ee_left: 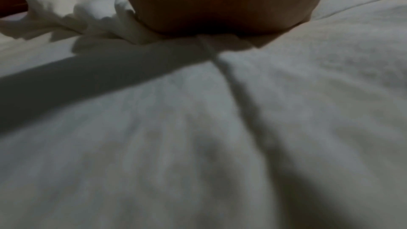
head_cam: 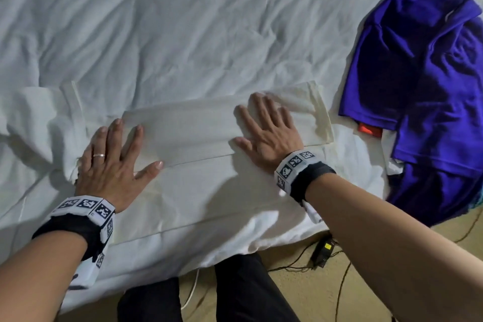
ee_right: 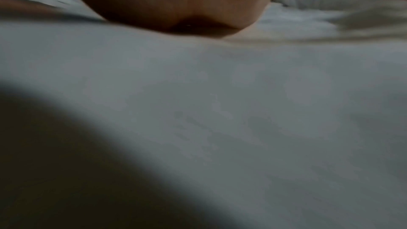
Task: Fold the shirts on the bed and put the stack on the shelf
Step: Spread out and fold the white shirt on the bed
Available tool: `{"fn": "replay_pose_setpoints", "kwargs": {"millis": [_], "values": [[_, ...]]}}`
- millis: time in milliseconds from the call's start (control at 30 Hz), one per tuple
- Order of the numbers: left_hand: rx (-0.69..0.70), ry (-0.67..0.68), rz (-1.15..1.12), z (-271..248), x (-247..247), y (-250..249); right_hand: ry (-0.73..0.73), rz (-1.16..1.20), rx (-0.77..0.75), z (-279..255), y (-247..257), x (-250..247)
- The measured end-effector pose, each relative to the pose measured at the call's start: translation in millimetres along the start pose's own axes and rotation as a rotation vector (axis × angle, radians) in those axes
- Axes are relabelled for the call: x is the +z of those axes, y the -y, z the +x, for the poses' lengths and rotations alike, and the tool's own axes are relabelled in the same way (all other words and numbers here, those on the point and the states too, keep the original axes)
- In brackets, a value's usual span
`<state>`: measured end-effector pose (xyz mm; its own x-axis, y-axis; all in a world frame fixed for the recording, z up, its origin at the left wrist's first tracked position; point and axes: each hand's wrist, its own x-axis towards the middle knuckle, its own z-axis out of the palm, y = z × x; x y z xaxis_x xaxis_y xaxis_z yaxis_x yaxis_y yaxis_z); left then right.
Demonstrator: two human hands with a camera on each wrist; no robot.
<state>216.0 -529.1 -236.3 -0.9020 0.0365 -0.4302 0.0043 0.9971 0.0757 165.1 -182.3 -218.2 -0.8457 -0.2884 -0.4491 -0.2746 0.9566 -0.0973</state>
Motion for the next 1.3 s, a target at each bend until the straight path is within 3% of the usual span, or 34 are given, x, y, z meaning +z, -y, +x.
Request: {"fn": "replay_pose_setpoints", "kwargs": {"millis": [167, 267, 367, 467, 500, 633, 767, 833, 933, 1067, 1167, 1300], "values": [[-0.012, -0.005, 0.004, 0.7, 0.7, -2.1, 0.014, -0.009, 0.249, -13.3, -76.8, 0.2], [-0.015, 0.017, 0.015, -0.3, -0.9, -3.4, -0.015, -0.006, 0.307, -15.8, -70.4, -2.5], [-0.007, 0.004, 0.028, -0.3, -0.7, -3.8, -0.090, 0.001, 0.114, -18.7, -16.0, -1.7], [0.013, 0.002, 0.044, -0.4, 4.3, 1.3, 0.019, -0.019, -0.117, -25.1, 31.2, 13.8], [0.025, -0.004, 0.051, -1.6, 6.0, 3.5, 0.052, -0.014, -0.094, -28.3, 31.7, 16.7], [0.076, -0.060, 0.051, -10.7, 12.9, 5.3, 0.035, 0.046, 0.272, -46.0, -13.6, 15.9], [0.129, -0.065, 0.053, -33.2, 7.0, 5.3, 0.106, -0.013, 0.465, -48.2, -21.9, -3.3], [0.205, -0.065, 0.060, -51.5, -1.0, 15.5, 0.063, -0.036, 0.438, -34.5, 11.6, -17.9], [0.286, -0.119, 0.002, -81.1, -14.8, 52.7, -0.014, 0.010, 0.204, 0.7, 99.0, -40.1], [0.167, -0.205, -0.107, -110.3, -24.4, 141.5, -0.077, 0.184, 0.041, 55.9, 231.5, -58.3], [0.075, -0.152, -0.105, -129.2, -14.5, 220.7, -0.073, 0.266, 0.099, 98.5, 311.0, -67.1], [0.131, 0.016, -0.090, -145.8, 12.9, 296.3, -0.002, 0.258, 0.317, 144.2, 356.0, -69.5]]}}
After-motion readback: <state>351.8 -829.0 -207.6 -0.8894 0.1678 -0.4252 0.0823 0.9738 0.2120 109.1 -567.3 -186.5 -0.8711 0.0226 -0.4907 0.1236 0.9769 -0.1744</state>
